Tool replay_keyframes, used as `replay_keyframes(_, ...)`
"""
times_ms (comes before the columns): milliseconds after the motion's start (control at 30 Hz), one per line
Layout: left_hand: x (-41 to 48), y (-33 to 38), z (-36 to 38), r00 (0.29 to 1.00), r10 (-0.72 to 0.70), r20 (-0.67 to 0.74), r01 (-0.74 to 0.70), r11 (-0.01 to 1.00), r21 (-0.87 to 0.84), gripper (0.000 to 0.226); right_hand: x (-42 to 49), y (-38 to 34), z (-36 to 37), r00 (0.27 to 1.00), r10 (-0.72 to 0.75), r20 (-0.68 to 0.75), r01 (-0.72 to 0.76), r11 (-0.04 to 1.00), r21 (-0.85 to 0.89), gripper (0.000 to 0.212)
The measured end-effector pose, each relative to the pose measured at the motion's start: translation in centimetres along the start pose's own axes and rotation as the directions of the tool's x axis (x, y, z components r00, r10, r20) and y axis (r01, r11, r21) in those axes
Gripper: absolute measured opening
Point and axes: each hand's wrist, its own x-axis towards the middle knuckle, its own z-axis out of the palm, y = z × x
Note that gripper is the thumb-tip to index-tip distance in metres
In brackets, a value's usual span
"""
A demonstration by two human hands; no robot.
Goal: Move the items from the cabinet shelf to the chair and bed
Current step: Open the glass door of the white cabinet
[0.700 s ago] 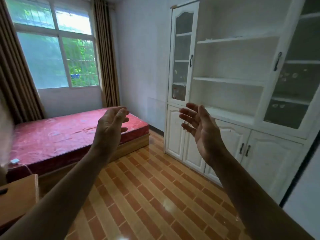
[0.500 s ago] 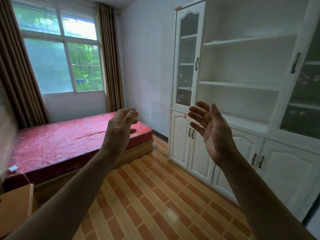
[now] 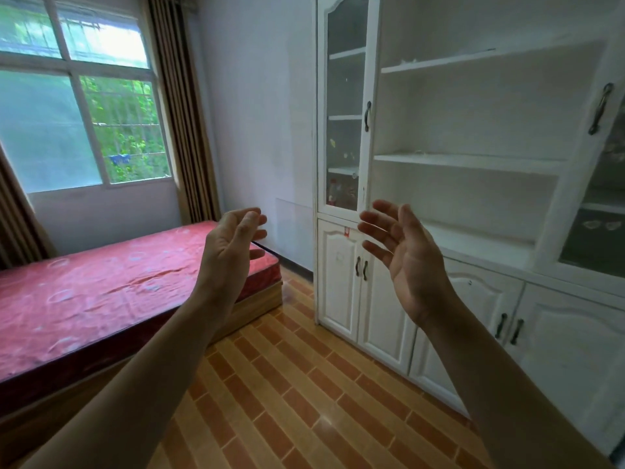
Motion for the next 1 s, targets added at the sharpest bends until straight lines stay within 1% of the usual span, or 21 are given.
replay_keyframes(167,6.1,-4.8,2.1,1.0,0.001,0.02,0.0,0.999,-0.041,0.04,6.0,3.1,0.4,1.0,-0.018,-0.008,0.018,1.0,-0.013,0.047)
replay_keyframes(233,9.2,-6.6,2.8,0.999,0.032,0.032,-0.03,0.998,-0.056,0.039,8.9,4.4,0.7,0.999,-0.045,-0.009,0.044,0.999,-0.013,0.047)
replay_keyframes(400,17.7,-10.0,3.4,0.997,0.062,0.043,-0.057,0.991,-0.117,0.039,16.3,6.5,1.6,0.996,-0.062,-0.068,0.063,0.998,0.003,0.047)
replay_keyframes(567,25.4,-13.4,5.5,0.991,0.078,0.107,-0.065,0.99,-0.126,0.039,23.5,9.3,2.0,0.989,-0.085,-0.121,0.085,0.996,-0.007,0.042)
replay_keyframes(767,32.5,-17.7,10.1,0.986,0.036,0.164,-0.008,0.986,-0.166,0.038,31.3,12.8,1.2,0.984,-0.113,-0.137,0.109,0.993,-0.037,0.043)
replay_keyframes(1000,41.7,-23.2,16.9,0.985,0.048,0.168,-0.027,0.992,-0.126,0.038,43.1,18.3,-3.2,0.972,-0.165,-0.168,0.165,0.986,-0.014,0.041)
